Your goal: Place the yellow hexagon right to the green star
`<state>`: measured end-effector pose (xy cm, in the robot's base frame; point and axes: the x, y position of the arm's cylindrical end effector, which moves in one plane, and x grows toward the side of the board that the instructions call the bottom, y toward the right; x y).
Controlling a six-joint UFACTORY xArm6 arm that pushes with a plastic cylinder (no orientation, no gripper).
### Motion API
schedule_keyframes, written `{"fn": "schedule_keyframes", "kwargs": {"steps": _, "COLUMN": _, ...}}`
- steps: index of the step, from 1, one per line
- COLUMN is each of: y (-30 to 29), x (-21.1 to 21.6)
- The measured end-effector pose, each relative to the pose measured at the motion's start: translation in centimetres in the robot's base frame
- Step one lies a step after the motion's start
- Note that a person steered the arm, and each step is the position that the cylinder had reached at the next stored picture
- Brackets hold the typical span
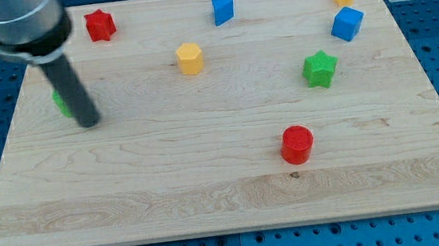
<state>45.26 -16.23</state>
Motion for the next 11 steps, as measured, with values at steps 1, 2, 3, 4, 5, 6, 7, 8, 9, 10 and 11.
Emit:
{"fn": "schedule_keyframes", "kwargs": {"steps": 1, "y": 6.6, "x": -0.3}}
{"fn": "schedule_keyframes", "kwargs": {"steps": 2, "y": 8.5, "x": -4.8}}
{"fn": "schedule_keyframes", "kwargs": {"steps": 3, "y": 7.5, "x": -8.5}}
{"fn": "schedule_keyframes", "kwargs": {"steps": 4, "y": 7.4, "x": -11.8}}
{"fn": "schedule_keyframes", "kwargs": {"steps": 5, "y": 10.7, "x": -13.4}}
{"fn": "schedule_keyframes", "kwargs": {"steps": 6, "y": 17.1, "x": -9.6}}
{"fn": "schedule_keyframes", "kwargs": {"steps": 7, "y": 21.1, "x": -3.0}}
{"fn": "schedule_keyframes", "kwargs": {"steps": 8, "y": 20.9, "x": -4.7}}
{"fn": "schedule_keyframes", "kwargs": {"steps": 9, "y": 19.4, "x": -9.0}}
{"fn": "schedule_keyframes", "kwargs": {"steps": 10, "y": 16.6, "x": -11.5}}
{"fn": "schedule_keyframes", "kwargs": {"steps": 11, "y": 13.0, "x": -12.3}}
